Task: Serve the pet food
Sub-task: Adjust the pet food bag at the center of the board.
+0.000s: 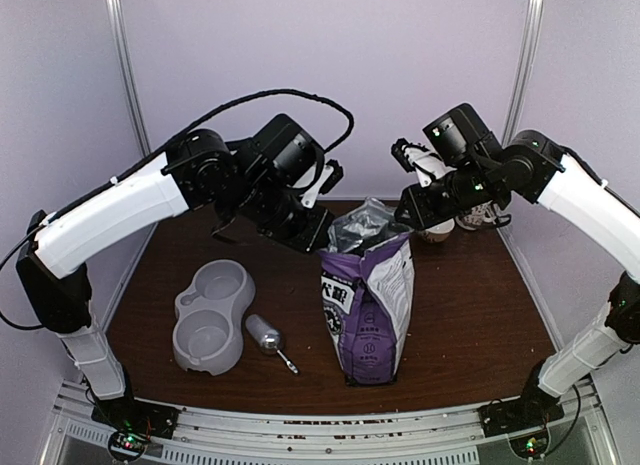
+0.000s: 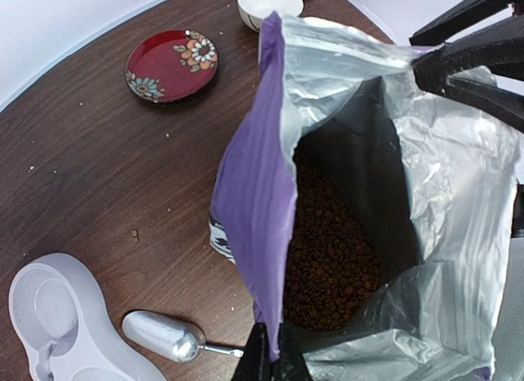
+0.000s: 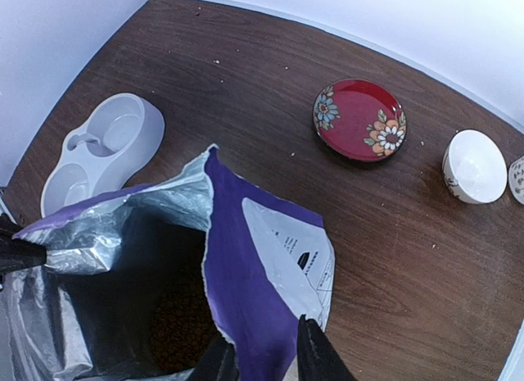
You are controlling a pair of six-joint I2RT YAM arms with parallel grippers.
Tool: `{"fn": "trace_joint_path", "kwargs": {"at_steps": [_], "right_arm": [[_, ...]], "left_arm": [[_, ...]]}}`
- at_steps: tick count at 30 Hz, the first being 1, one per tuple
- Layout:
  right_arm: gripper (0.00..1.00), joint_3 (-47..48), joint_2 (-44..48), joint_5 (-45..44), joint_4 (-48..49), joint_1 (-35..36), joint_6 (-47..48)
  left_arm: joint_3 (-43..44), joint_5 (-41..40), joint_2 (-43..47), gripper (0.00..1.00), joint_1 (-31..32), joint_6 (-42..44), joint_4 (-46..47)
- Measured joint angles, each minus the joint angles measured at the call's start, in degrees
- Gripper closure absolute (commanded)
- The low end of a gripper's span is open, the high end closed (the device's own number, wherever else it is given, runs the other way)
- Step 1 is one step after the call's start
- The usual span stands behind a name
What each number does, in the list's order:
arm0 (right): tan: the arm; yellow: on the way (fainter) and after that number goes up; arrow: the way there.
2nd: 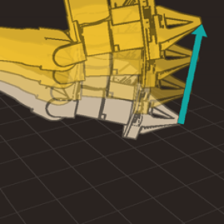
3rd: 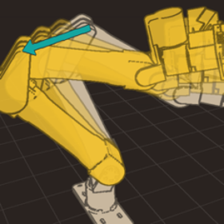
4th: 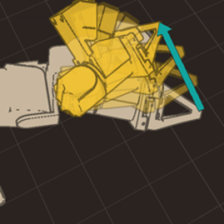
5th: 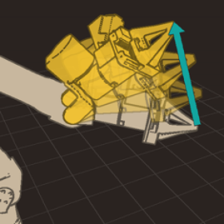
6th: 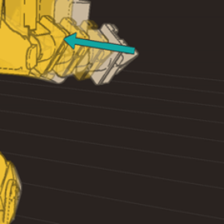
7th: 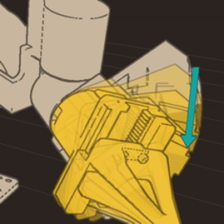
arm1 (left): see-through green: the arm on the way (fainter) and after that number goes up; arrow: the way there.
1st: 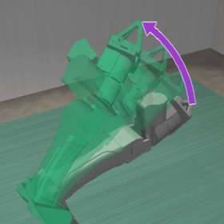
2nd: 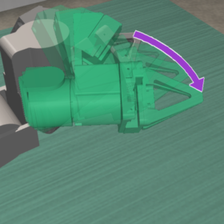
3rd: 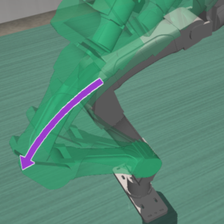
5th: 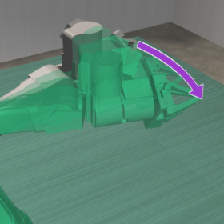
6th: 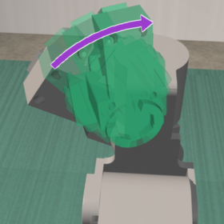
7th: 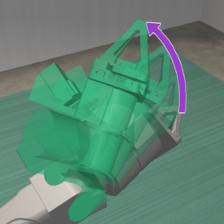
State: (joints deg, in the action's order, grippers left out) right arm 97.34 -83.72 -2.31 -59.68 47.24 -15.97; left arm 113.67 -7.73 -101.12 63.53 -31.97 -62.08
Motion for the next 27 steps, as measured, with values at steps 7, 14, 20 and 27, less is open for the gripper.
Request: {"fn": "trace_joint_path", "kwargs": {"at_steps": [7,14,20,27], "right_arm": [[1.00,-1.27,0.00,1.29,1.25,-1.09,-0.33],[0.95,-2.08,0.00,1.05,1.29,-2.23,-2.93],[0.66,-2.08,0.09,1.86,1.57,-2.73,-3.82],[0.31,-2.08,1.29,2.54,1.40,-3.48,-5.73]], "left_arm": [[-1.86,-0.61,1.09,0.99,0.00,-0.44,1.36],[-5.03,-1.70,3.08,0.97,0.02,-3.08,3.23],[-6.54,-1.95,4.20,0.85,0.00,-3.28,4.28],[-5.31,-2.56,6.23,0.45,-0.07,1.46,6.10]]}}
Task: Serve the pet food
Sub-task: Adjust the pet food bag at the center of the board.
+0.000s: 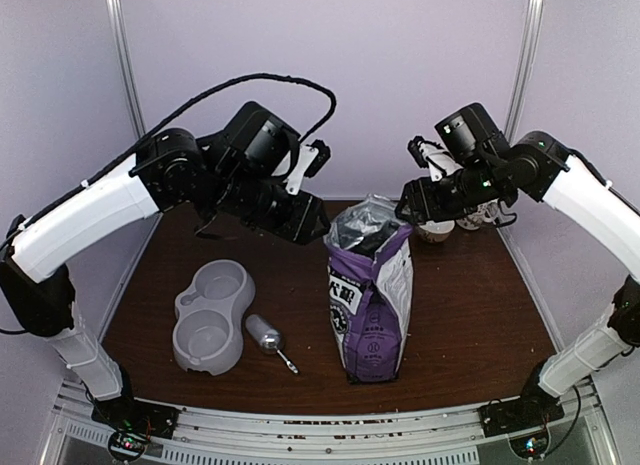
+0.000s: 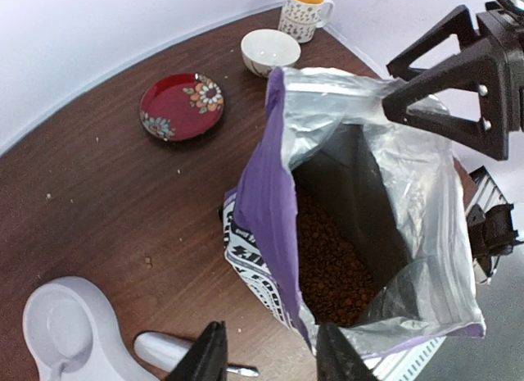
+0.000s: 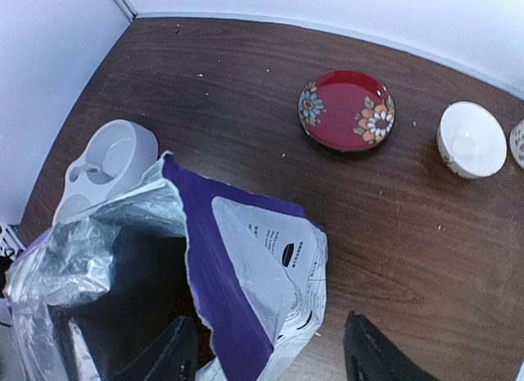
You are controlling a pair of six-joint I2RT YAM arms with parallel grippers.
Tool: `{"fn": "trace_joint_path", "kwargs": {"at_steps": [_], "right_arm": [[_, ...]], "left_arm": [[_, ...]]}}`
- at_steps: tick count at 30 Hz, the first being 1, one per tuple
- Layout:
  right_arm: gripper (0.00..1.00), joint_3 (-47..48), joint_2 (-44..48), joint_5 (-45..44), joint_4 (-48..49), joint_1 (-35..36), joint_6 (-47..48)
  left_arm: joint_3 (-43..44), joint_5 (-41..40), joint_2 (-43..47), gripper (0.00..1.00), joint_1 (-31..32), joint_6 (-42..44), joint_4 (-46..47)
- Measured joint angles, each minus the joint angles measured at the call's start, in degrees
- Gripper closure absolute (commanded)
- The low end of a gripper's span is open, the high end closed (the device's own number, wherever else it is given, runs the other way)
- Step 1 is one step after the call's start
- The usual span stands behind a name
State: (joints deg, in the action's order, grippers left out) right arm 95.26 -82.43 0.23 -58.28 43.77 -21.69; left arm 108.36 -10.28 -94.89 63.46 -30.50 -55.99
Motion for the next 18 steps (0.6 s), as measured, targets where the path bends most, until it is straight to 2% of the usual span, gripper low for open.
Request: {"fn": "trace_joint_path", "kwargs": {"at_steps": [4,7,12,18], "right_arm": [[0.20,0.00,1.90,0.07,-0.48,0.24,-1.55],[0.17,0.00,3.63,0.04,-0.81,0.61,-2.84],[0.17,-0.20,6.43,-0.33,-1.57,1.01,-5.49],[0.17,-3.82,9.62,-1.20,-0.61,2.32,-10.82]], "left_arm": [[1.60,-0.31,-0.04,0.28,0.00,3.76,0.46],[2.78,-0.83,-0.11,0.19,0.00,7.19,0.55],[5.66,-1.77,-1.01,0.16,-0.42,13.68,0.55],[11.47,1.81,-4.87,0.18,-3.32,19.93,0.48]]}}
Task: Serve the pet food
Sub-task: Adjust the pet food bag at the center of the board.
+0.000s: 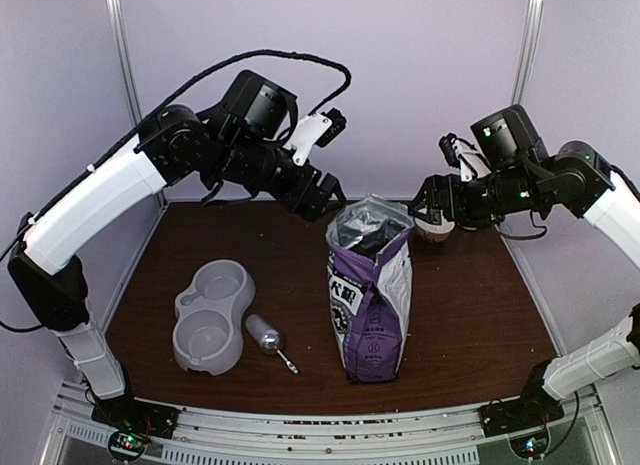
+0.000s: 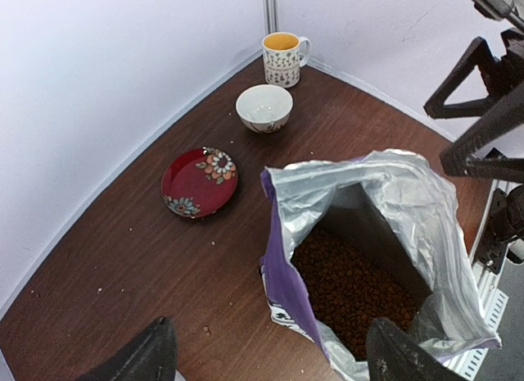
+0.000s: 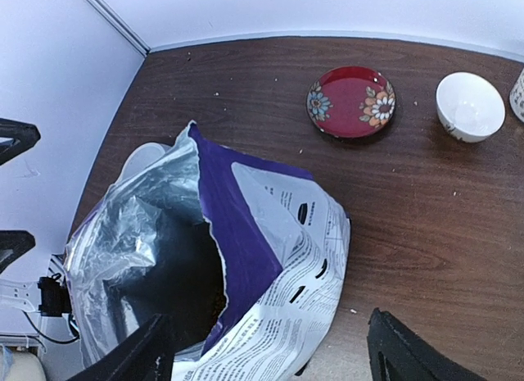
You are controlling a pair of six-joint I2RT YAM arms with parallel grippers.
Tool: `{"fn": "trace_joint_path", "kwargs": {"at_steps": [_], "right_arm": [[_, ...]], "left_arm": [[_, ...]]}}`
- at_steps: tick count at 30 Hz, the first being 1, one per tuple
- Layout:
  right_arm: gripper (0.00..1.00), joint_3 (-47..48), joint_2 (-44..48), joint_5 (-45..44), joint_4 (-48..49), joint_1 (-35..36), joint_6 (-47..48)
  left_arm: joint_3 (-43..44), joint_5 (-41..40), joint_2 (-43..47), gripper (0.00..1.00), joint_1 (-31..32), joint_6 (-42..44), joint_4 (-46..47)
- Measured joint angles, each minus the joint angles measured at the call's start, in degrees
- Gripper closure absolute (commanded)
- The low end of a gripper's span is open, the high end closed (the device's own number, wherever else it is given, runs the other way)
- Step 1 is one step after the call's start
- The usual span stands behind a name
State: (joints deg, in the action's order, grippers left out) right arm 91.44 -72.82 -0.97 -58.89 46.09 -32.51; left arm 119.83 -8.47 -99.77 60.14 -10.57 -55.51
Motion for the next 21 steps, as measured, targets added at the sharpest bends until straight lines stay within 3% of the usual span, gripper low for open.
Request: {"fn": "trace_joint_path", "kwargs": {"at_steps": [6,10,14,17,21], "right_arm": [[0.18,-3.06,0.13,0.07,1.99,3.23,-6.19],[0.25,-3.15,-1.27,0.13,3.52,5.27,-8.61],[0.39,-3.17,-3.21,0.63,4.02,7.21,-10.19],[0.57,-3.17,-3.91,0.96,4.24,8.28,-10.97],[0.76,-3.17,-3.91,0.72,4.13,8.87,-11.63]], "left_arm": [[3.23,4.17,-4.37,0.26,-1.36,4.07,-0.07],[5.29,5.97,-7.69,0.39,-1.88,6.01,-0.20],[6.36,5.97,-10.56,0.55,-2.69,7.28,-0.22],[6.38,5.66,-11.56,0.74,-3.15,7.63,-0.31],[6.38,4.70,-11.52,0.90,-3.04,7.76,-0.33]]}}
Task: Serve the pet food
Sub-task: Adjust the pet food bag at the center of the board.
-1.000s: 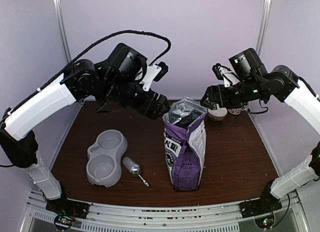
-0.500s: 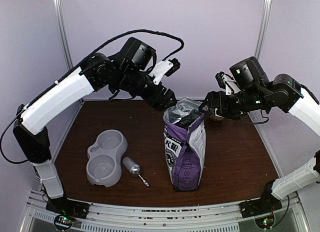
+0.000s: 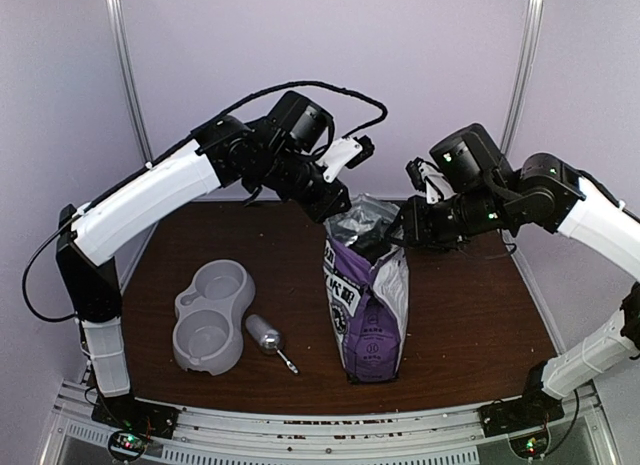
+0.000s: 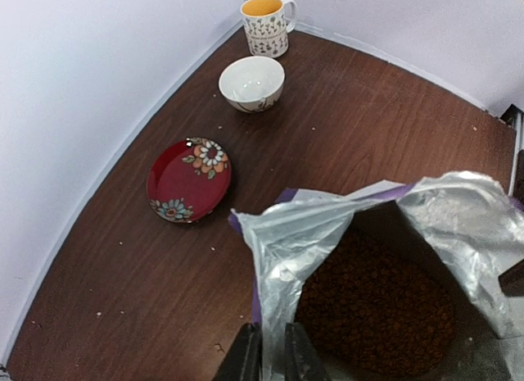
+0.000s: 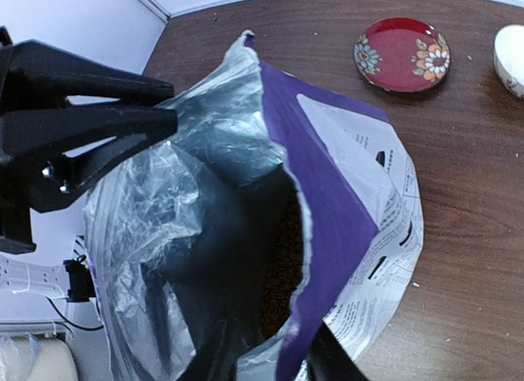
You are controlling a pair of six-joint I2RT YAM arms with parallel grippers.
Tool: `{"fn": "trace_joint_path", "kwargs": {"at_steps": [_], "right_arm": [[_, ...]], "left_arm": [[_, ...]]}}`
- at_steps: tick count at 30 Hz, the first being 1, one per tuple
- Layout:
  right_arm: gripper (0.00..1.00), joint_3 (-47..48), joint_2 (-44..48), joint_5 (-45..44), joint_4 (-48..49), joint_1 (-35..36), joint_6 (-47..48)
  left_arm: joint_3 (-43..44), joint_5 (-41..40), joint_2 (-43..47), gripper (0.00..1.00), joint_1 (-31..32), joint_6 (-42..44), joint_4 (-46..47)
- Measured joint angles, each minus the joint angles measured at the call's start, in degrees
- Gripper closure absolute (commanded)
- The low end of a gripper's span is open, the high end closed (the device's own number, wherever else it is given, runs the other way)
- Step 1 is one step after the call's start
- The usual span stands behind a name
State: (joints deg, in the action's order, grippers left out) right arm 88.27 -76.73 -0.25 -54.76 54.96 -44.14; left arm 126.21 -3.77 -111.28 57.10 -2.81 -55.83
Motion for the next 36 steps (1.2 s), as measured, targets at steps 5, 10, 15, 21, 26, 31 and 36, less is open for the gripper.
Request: {"fn": "trace_joint_path", "kwargs": {"at_steps": [5,10,15,21,26,31,36], "right_arm": [[0.92,1.22,-0.37,-2.05,-3.50,0.00,0.68],[0.95,5.01,-2.01,-4.98,-8.63,0.15,2.75],[0.95,6.91,-2.51,-6.95,-13.05,-0.33,5.07],[0.69,7.45,-2.40,-7.72,-14.91,-1.09,7.67],[0.38,8.17,-1.44,-7.13,-14.58,-1.36,10.21],[0.24,9.68,-1.79,-6.97,-14.05,-1.42,12.15],[0.21,12.90,-3.85,-7.02,-13.86,-1.64,13.73]], "left_arm": [[-1.01,-1.62,0.46,1.00,0.00,-0.35,0.46],[-3.34,-2.16,2.19,1.00,0.00,-2.05,1.14],[-5.18,-1.16,3.52,1.00,0.00,-6.95,2.19],[-6.56,1.36,4.02,1.00,-0.02,-12.96,3.98],[-6.97,2.38,4.35,0.87,-0.13,-14.75,4.26],[-7.19,2.80,4.68,0.62,-0.17,-15.63,4.28],[-10.40,2.36,7.82,0.43,-0.17,-16.65,4.28]]}}
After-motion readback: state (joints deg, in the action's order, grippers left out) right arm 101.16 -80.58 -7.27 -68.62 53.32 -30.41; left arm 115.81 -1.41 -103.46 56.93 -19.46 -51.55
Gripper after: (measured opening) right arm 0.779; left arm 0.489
